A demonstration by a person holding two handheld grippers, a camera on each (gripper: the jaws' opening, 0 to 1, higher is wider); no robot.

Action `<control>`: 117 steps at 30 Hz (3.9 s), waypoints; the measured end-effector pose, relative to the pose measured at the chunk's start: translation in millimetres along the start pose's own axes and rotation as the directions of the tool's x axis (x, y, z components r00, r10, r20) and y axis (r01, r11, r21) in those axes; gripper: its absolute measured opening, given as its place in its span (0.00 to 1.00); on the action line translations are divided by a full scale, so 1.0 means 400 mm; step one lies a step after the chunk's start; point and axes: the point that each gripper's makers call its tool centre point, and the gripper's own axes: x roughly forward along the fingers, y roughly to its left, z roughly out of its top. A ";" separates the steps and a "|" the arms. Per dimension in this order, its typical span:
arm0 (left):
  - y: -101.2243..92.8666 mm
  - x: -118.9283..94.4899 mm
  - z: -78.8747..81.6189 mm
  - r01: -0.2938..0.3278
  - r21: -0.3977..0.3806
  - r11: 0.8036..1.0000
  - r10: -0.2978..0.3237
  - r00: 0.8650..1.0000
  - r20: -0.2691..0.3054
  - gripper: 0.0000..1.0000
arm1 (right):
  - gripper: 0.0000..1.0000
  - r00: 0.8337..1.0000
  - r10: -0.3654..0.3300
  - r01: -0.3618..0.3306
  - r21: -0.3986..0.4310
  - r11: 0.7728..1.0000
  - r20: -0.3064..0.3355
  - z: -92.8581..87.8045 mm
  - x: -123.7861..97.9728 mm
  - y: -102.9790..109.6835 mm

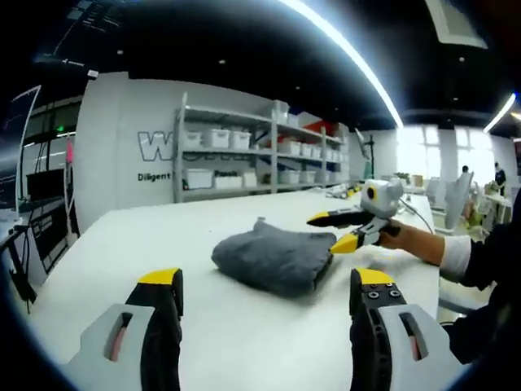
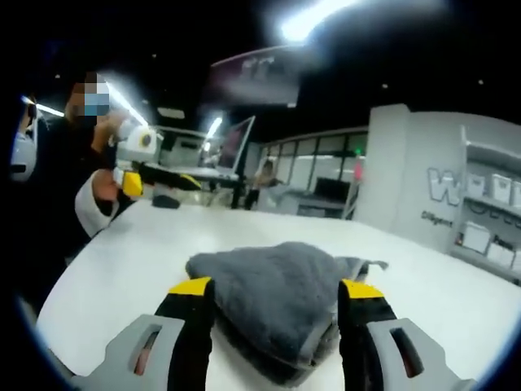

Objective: Open the folded towel by lifting each exposed corner and separating the folded layers until the towel lies flat within the target outline without major curled edges

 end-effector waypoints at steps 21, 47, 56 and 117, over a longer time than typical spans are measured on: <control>-0.041 0.088 -0.042 0.019 0.000 1.000 -0.019 0.999 0.041 0.75 | 0.73 0.996 0.019 -0.013 0.066 0.998 -0.091 -0.072 -0.014 -0.030; -0.084 0.144 -0.077 0.045 -0.031 0.999 -0.043 0.998 0.047 0.71 | 0.65 0.985 0.019 -0.005 0.079 0.997 -0.170 -0.115 -0.033 -0.033; -0.115 0.153 -0.088 0.079 -0.002 0.997 -0.078 0.996 0.034 0.52 | 0.52 0.980 0.031 -0.003 0.140 0.990 -0.196 -0.137 -0.045 -0.032; -0.112 0.160 -0.161 0.055 0.136 0.989 -0.041 0.994 -0.100 0.21 | 0.02 0.937 0.284 -0.234 0.236 0.943 -0.204 -0.128 -0.072 0.110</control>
